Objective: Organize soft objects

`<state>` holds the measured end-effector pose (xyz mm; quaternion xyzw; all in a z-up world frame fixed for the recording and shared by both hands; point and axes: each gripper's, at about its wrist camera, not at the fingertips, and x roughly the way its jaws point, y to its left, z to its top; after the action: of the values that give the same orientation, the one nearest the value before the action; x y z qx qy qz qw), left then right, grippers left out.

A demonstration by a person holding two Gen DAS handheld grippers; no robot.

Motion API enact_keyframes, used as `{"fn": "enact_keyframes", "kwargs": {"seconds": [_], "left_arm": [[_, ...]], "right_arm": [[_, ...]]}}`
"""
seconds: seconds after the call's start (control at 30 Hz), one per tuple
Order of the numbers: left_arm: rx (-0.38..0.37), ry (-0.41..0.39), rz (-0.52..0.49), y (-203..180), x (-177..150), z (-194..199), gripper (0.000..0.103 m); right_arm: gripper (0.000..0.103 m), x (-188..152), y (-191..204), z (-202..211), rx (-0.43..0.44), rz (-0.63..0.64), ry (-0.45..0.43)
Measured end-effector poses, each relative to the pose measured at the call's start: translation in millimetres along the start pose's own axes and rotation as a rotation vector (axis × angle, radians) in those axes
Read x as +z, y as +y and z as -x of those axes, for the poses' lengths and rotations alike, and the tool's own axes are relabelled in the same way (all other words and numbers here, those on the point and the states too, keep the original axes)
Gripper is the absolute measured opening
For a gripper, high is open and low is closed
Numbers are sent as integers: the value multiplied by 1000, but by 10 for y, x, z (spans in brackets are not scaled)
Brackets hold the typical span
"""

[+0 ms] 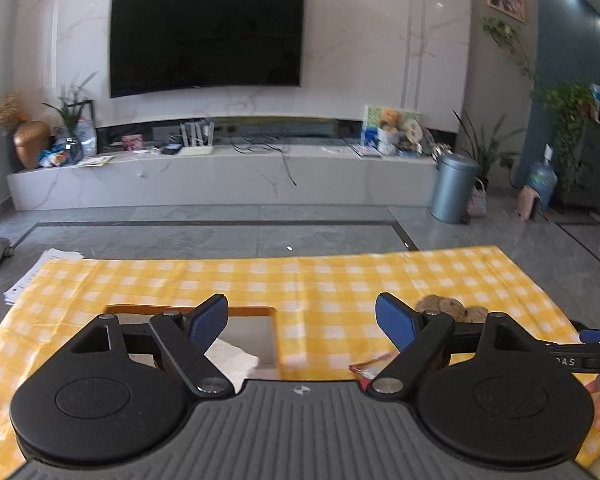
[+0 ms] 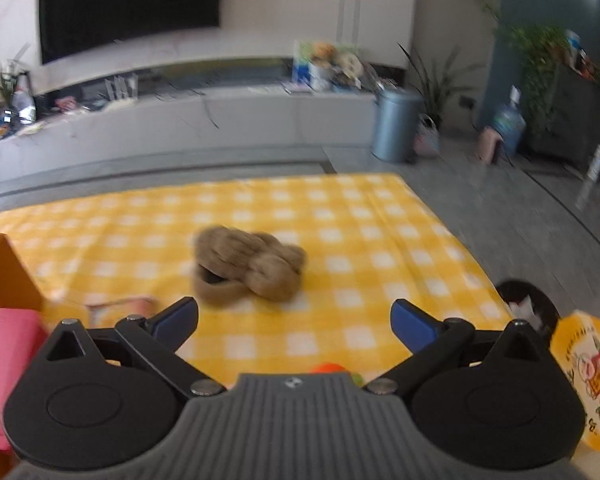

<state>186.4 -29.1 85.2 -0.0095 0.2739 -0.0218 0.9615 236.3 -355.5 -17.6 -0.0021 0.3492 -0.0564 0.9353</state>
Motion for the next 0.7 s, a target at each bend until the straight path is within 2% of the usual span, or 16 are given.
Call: {"fn": "enact_keyframes", "kwargs": {"seconds": [0.1, 0.3, 0.47, 0.57, 0.63, 0.7], "left_arm": [[-14, 54, -37, -168, 36, -265, 98], [-50, 137, -77, -413, 100, -726, 98], [-77, 185, -66, -497, 113, -936, 98], [-107, 237, -82, -547, 116, -1075, 98], [-133, 303, -117, -646, 105, -1216, 98], [-152, 377, -136, -751, 76, -1363, 97]], "right_arm": [[100, -86, -181, -248, -34, -50, 69], [100, -186, -237, -624, -48, -40, 162], [100, -215, -209, -771, -30, -41, 193], [99, -241, -218, -872, -56, -53, 230], [87, -256, -259, -910, -51, -85, 247], [79, -275, -307, -921, -33, -115, 268]]}}
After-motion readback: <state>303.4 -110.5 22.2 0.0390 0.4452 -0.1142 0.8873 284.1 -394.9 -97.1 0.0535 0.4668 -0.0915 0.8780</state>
